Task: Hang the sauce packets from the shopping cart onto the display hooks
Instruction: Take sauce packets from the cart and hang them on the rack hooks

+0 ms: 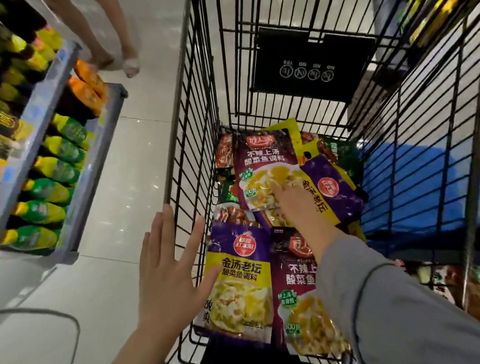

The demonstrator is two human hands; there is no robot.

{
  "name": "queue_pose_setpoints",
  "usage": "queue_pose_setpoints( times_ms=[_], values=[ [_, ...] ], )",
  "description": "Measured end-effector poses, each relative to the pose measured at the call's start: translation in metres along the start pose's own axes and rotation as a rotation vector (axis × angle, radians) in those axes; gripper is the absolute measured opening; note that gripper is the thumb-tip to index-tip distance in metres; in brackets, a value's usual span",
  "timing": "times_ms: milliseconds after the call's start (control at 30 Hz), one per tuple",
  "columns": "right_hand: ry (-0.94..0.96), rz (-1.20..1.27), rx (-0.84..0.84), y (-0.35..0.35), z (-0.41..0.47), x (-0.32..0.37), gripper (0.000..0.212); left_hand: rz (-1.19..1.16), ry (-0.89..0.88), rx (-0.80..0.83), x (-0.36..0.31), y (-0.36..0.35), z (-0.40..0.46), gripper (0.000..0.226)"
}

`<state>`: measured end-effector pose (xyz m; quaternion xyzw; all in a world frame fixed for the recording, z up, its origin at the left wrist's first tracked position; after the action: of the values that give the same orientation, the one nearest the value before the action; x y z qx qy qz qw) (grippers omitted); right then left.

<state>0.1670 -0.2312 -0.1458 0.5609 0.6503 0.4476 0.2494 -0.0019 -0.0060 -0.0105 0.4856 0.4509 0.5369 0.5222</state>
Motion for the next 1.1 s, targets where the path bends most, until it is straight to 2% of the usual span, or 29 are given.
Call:
queue_pose_setpoints(
  times_ms=[167,200,333,367,400,467,567,700,767,900,967,1033,1100],
  values=[
    [0.068,-0.004,-0.084,0.001,-0.015,0.002,0.044,0.010,-0.008,-0.002,0.002,-0.001,0.000,0.073],
    [0.076,0.033,-0.138,0.005,-0.022,0.002,0.043,0.008,-0.008,-0.003,0.002,-0.001,0.000,0.073],
    [0.121,0.201,-0.532,0.025,-0.082,-0.005,0.037,-0.019,0.005,0.009,0.002,0.001,-0.001,0.073],
    [0.129,0.254,-0.567,0.025,-0.100,-0.009,0.033,-0.023,0.001,0.009,0.002,0.001,0.000,0.073],
    [0.122,0.296,-0.551,0.023,-0.118,-0.012,0.031,-0.020,-0.004,0.009,0.002,0.001,0.000,0.073],
    [0.086,0.327,-0.415,0.014,-0.152,-0.015,0.035,-0.007,-0.011,0.014,0.003,0.000,0.000,0.074],
    [0.017,0.315,-0.032,-0.019,-0.195,-0.011,0.039,-0.008,-0.005,0.049,0.002,0.000,-0.001,0.075],
    [-0.048,0.247,0.272,-0.063,-0.229,0.005,0.032,-0.011,0.003,0.063,0.002,0.001,-0.001,0.074],
    [-0.124,0.349,0.286,-0.066,-0.232,0.008,0.028,-0.010,0.006,0.065,0.001,0.001,-0.002,0.074],
    [-0.247,0.536,0.135,-0.045,-0.208,0.005,0.024,-0.035,-0.004,0.036,0.002,0.001,-0.001,0.073],
    [-0.286,0.604,0.061,-0.030,-0.181,-0.001,0.039,-0.038,-0.003,0.029,0.002,0.000,-0.002,0.073],
    [-0.285,0.600,0.036,-0.018,-0.150,-0.002,0.065,-0.032,-0.001,0.029,0.002,0.000,-0.001,0.072],
    [-0.320,0.580,0.113,-0.016,-0.129,0.005,0.084,-0.024,-0.001,0.033,0.002,0.000,-0.001,0.072]
  ],
)
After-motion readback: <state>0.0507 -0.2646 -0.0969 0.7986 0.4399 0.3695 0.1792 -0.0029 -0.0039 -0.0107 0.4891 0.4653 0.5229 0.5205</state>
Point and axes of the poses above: each hand's wrist, its own z-axis towards the middle knuckle, its own y-axis out of the back of the hand, x = y × z, the point moved 1 cm from there along z, towards the middle knuckle, and after that the axes turned 15 degrees about z, right-handed, at the moved point
